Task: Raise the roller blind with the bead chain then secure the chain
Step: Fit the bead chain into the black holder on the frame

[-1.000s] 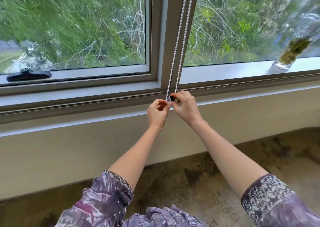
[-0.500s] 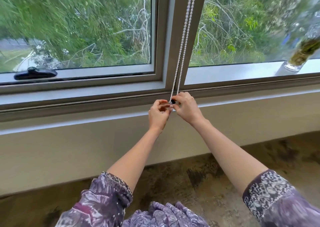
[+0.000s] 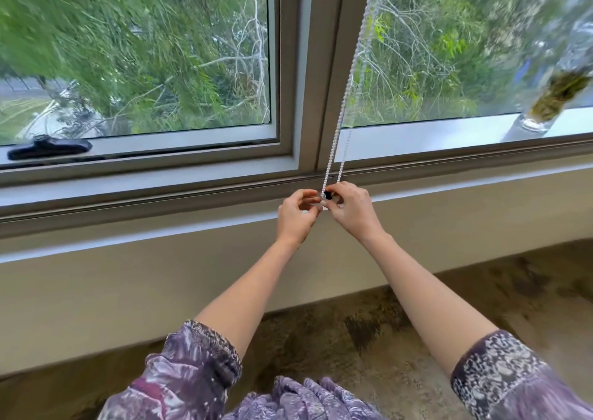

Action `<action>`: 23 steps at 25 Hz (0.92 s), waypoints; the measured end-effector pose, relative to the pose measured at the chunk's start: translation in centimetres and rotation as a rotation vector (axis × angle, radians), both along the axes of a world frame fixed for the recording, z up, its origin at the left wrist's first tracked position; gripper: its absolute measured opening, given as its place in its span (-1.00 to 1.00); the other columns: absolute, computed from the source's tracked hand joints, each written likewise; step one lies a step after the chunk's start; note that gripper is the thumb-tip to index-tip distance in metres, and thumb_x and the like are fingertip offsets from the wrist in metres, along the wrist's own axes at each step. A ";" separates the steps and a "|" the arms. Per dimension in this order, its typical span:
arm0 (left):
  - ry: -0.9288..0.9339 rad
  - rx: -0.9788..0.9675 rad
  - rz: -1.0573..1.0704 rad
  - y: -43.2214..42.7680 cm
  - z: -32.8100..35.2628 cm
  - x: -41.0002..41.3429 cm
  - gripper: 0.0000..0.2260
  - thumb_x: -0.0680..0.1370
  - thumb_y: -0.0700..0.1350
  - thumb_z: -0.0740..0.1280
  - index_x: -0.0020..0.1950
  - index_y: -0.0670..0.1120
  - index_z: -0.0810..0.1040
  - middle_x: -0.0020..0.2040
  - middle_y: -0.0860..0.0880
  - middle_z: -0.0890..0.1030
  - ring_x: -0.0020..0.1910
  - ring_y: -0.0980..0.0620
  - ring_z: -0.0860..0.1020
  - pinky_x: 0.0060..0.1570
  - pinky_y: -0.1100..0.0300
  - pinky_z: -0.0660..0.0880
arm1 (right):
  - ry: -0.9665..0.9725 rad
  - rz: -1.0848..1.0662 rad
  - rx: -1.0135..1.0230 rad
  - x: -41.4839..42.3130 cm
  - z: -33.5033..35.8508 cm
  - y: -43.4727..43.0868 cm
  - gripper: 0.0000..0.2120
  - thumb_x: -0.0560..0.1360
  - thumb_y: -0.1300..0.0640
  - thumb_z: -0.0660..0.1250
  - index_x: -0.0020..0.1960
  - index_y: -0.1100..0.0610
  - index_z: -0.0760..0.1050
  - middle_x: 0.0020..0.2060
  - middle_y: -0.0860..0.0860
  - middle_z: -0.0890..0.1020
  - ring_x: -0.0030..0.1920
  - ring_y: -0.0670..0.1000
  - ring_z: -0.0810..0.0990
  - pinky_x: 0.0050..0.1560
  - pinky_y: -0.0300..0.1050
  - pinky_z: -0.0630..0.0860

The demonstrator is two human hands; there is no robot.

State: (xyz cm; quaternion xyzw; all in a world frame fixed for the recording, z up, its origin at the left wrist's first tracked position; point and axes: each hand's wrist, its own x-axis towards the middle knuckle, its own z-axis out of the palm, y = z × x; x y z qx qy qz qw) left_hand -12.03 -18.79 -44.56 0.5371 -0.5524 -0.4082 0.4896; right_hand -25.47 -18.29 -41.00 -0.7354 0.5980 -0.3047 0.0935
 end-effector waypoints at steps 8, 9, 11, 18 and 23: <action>-0.198 0.042 -0.005 -1.7 -0.8 -4.5 -0.68 0.41 -0.14 0.48 0.15 -0.10 0.59 0.08 -0.03 0.68 0.08 0.02 0.62 0.17 0.11 0.52 | -0.011 -0.141 0.031 -5.8 0.8 -0.9 -0.78 0.41 0.17 0.44 0.04 0.20 0.59 -0.13 0.11 0.67 -0.10 0.11 0.60 0.04 0.09 0.52; -0.225 0.048 -0.004 -2.0 -0.8 -5.1 -0.63 0.41 -0.13 0.48 0.20 -0.12 0.57 0.14 -0.05 0.66 0.14 0.00 0.60 0.21 0.09 0.49 | 0.001 -0.146 0.032 -6.2 0.8 -1.1 -0.78 0.42 0.17 0.43 0.05 0.19 0.59 -0.12 0.11 0.67 -0.10 0.11 0.60 0.05 0.09 0.52; -0.285 0.070 0.002 -2.6 -1.2 -6.3 -0.54 0.42 -0.10 0.48 0.29 -0.11 0.51 0.22 -0.07 0.62 0.24 -0.04 0.54 0.29 0.02 0.42 | 0.017 -0.147 0.032 -6.9 0.7 -1.5 -0.78 0.44 0.17 0.42 0.08 0.18 0.58 -0.12 0.11 0.67 -0.09 0.11 0.60 0.06 0.08 0.53; -0.428 0.100 0.112 -4.9 -2.6 -9.1 -0.54 0.44 -0.02 0.44 0.31 -0.08 0.48 0.22 -0.10 0.61 0.25 -0.13 0.51 0.19 0.00 0.36 | 0.023 -0.141 0.037 -7.8 0.5 -3.6 -0.78 0.46 0.16 0.39 0.10 0.18 0.58 -0.11 0.08 0.65 -0.06 0.08 0.58 0.06 -0.13 0.47; -0.569 0.082 0.177 -5.7 -2.6 -10.5 -0.74 0.45 0.03 0.41 0.11 0.01 0.55 -0.04 -0.09 0.70 0.05 -0.12 0.61 0.03 0.01 0.34 | -0.004 -0.111 0.019 -8.1 0.4 -5.0 -0.80 0.44 0.18 0.41 0.06 0.19 0.60 -0.11 0.11 0.66 -0.06 0.12 0.59 0.04 0.00 0.52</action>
